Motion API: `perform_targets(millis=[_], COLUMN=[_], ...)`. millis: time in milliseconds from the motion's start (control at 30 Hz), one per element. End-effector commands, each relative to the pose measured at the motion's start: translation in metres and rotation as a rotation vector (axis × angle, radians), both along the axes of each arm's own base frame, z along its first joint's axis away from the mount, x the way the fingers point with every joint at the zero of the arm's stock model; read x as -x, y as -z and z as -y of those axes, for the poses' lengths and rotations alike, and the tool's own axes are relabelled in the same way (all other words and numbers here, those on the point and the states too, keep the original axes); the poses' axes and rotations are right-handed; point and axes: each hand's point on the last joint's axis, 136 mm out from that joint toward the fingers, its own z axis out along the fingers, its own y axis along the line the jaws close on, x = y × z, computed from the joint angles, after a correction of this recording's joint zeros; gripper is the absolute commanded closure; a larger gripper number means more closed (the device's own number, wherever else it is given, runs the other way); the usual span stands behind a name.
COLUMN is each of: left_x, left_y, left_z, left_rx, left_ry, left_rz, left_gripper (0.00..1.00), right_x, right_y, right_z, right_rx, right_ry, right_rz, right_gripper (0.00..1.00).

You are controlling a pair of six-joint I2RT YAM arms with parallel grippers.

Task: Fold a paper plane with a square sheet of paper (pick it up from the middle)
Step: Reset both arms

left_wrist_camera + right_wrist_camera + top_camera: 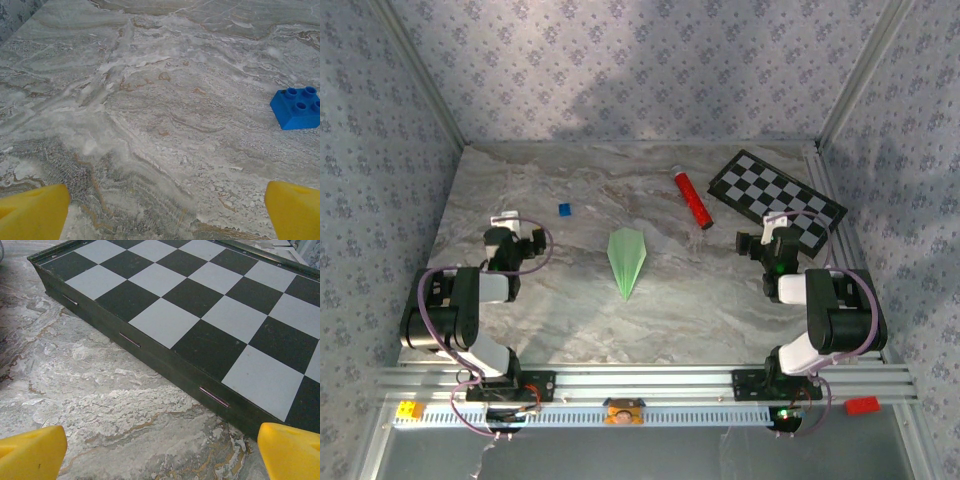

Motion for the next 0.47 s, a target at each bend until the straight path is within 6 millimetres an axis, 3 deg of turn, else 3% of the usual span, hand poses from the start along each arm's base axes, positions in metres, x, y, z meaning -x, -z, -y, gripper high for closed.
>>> perform_targets(millis=[0, 433], left_x=[-0.0081, -0.0079], left_y=[-0.0146, -0.0147], left_z=[0.0004, 0.0008], left_rx=[-0.006, -0.005], left_ry=[0.016, 0.016], left_rz=[0.048, 0.048], left_gripper=[0.0, 0.0], right_x=[-0.0068, -0.0064], right_y=[-0.0113, -0.0106], right_z=[0.0034, 0.0042], right_rx=[-0.001, -0.006], right_ry=[0.022, 0.022], right_rz=[0.037, 0.034], right_gripper=[0.0, 0.0])
